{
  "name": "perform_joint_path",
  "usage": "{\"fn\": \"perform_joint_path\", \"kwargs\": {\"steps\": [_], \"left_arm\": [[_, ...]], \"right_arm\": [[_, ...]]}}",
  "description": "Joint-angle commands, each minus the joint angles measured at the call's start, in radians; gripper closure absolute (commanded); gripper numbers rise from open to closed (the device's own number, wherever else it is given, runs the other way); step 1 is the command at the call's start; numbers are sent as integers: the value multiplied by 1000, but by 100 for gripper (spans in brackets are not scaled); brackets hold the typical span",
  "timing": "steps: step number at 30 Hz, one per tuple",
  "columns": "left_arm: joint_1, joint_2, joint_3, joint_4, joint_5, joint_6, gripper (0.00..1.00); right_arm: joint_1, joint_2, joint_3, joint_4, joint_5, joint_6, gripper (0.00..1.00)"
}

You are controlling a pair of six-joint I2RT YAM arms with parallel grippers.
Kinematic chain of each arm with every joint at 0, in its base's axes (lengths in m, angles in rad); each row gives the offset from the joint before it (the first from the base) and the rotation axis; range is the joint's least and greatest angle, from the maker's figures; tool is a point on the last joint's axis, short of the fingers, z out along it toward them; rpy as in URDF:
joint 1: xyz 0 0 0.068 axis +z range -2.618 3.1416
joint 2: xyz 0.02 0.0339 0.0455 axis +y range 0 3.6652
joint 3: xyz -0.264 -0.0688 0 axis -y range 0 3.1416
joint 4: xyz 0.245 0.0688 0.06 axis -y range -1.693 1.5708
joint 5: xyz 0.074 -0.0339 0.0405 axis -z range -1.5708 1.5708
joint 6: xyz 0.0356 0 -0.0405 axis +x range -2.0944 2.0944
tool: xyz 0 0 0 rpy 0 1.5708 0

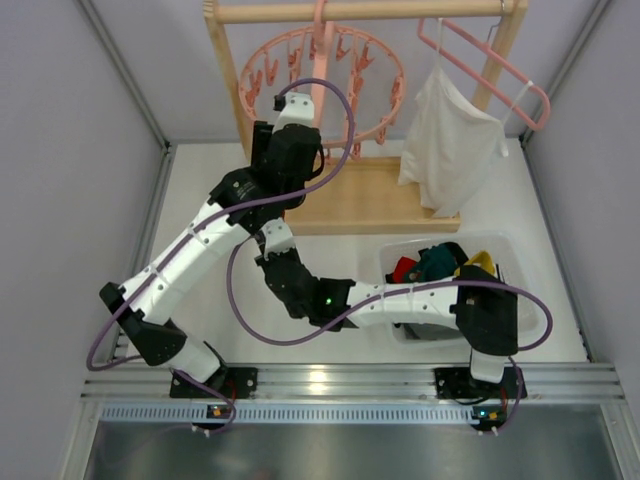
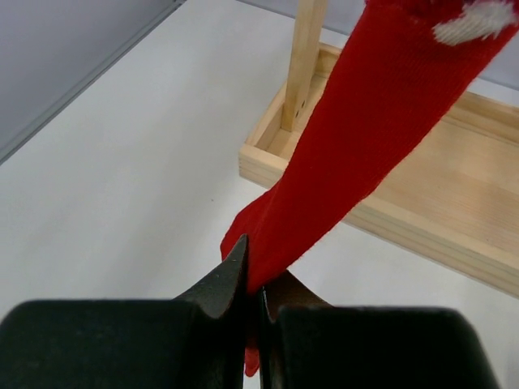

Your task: Remove the socks clipped to the hanger

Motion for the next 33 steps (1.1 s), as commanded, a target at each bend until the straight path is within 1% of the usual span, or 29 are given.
{"fn": "perform_joint_path", "kwargs": {"steps": [1,4,6,9,10,12,13,16,17,21,23,25,27,29,30,32,33], "left_arm": [[12,19,28,32,17,-6,33],[15,22,27,33,14,-12,36],[15,27,30,33,14,-12,40],[19,32,34,33,16,-9,42],[19,33,34,33,22,-8,45],[22,38,40,33,23,-8,48],[25,39,40,33,28,-6,53],[29,45,45,33,33,-5,58],[31,48,44,33,33,-5,65],[37,50,42,33,43,-12,77],[38,50,42,33,50,-15,81],[40,52,44,32,51,-17,81],[40,49,40,33,60,-20,73],[40,38,33,32,68,-29,69],[40,32,30,32,73,-35,64],[40,21,19,32,74,-41,55],[40,7,14,32,82,-48,50]], "right_arm": [[36,12,39,-16,-19,-16,100],[38,15,44,-18,-18,-24,100],[41,16,46,-18,-18,-25,100],[41,21,46,-20,-16,-29,100],[39,22,44,-20,-16,-29,100],[41,22,38,-18,-16,-29,100],[41,22,36,-18,-16,-27,100],[41,22,29,-16,-16,-27,100],[41,19,27,-13,-16,-25,100],[44,1,-11,2,-16,-24,100],[45,-10,-34,14,-15,-19,100],[47,-30,-76,34,-15,-18,100],[48,-62,-118,31,-13,-13,100],[51,-97,-148,10,-35,-1,100],[53,-141,-183,-22,-51,5,100],[56,-195,-223,-62,-98,28,100],[56,-255,-259,-94,-110,40,100]]}}
